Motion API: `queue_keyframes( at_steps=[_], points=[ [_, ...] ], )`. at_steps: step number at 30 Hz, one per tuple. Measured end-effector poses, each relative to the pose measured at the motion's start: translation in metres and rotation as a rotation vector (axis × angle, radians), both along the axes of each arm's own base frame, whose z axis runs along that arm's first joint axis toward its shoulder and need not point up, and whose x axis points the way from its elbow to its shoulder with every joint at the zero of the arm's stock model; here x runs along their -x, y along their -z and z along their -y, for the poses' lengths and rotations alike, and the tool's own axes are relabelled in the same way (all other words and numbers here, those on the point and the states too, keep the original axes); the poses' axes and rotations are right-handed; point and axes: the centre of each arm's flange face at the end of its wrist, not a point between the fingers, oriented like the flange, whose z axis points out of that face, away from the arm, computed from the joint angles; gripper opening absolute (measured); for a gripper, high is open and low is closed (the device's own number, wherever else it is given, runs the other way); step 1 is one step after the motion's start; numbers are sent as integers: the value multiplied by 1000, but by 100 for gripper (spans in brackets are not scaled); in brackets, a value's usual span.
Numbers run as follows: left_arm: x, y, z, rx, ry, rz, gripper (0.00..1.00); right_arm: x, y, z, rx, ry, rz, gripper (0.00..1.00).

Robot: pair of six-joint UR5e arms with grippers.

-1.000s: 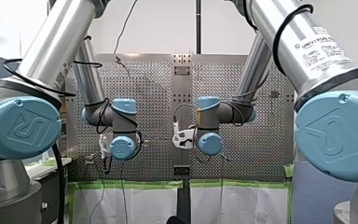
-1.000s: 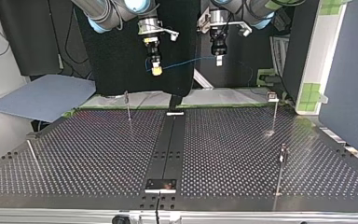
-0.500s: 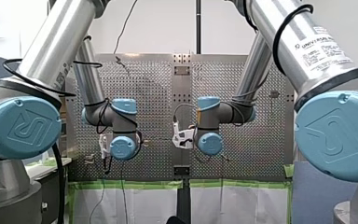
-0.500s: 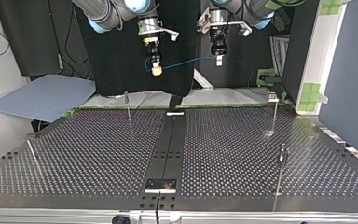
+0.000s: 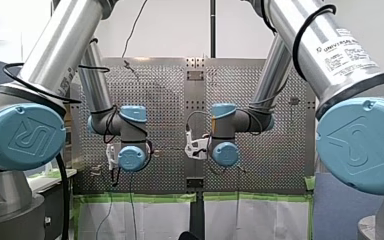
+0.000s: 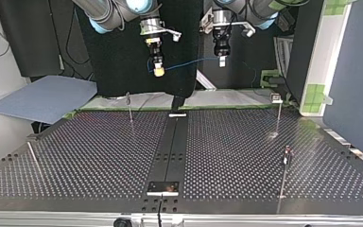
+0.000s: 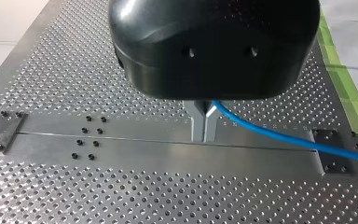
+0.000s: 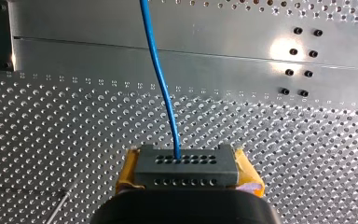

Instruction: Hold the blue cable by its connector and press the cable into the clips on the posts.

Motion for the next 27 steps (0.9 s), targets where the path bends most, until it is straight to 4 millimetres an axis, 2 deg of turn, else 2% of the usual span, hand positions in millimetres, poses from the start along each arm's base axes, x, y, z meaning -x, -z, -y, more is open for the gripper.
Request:
queue_keyframes(
  at_steps=[15, 27],
  points=[
    [0, 1, -1, -3, -1, -3, 0, 0, 0, 0, 0, 0, 0, 0],
    [5, 29, -7, -44, -6, -66, 0, 0, 0, 0, -1, 0, -1, 0]
  ],
)
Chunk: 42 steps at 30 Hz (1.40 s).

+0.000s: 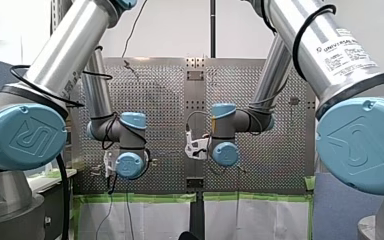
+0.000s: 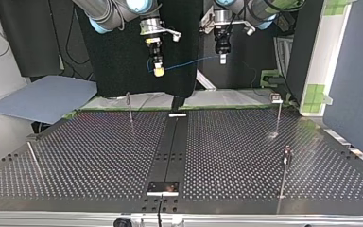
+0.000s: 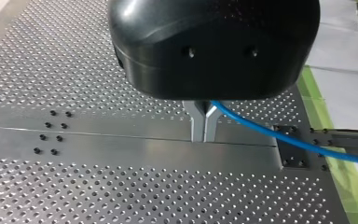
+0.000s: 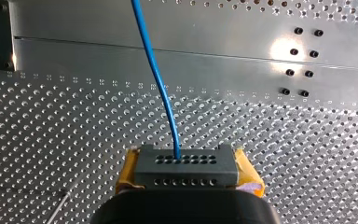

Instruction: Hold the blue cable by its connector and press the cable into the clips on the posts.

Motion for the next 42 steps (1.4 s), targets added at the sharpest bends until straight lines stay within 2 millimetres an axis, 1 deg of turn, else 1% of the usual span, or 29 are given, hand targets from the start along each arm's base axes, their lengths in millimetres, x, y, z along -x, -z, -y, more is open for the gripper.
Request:
queue_keyframes(
  at_steps=[12, 14, 18, 20, 24, 27, 30, 35, 40, 42],
  points=[
    [0, 2, -1, -2, 0, -4, 0, 0, 0, 0, 0, 0, 0, 0],
    [0, 0, -3, 4, 0, 2, 0, -1, 1, -1, -3, 0, 1, 0],
    [1, -5, -14, 15, -8, 16, 0, -9, 8, -5, -28, -1, 3, 0],
    [3, -5, -20, 13, -16, 12, 0, -16, 13, -10, -46, -6, 1, 0],
    [14, -1, -30, 1, -25, -12, 0, -30, 24, -20, -71, -29, -16, 0],
    [24, 3, -35, -9, -26, -31, 0, -42, 34, -29, -89, -54, -37, 0],
    [28, 4, -38, -14, -26, -40, 0, -55, 44, -40, -106, -81, -59, 0],
    [30, 4, -39, -15, -27, -43, 0, -74, 60, -60, -122, -128, -83, 0],
    [29, 3, -40, -6, -27, -37, 0, -84, 66, -84, -128, -172, -94, 0],
    [25, -1, -41, 13, -28, -24, 0, -87, 66, -92, -133, -181, -93, 0]
  ],
)
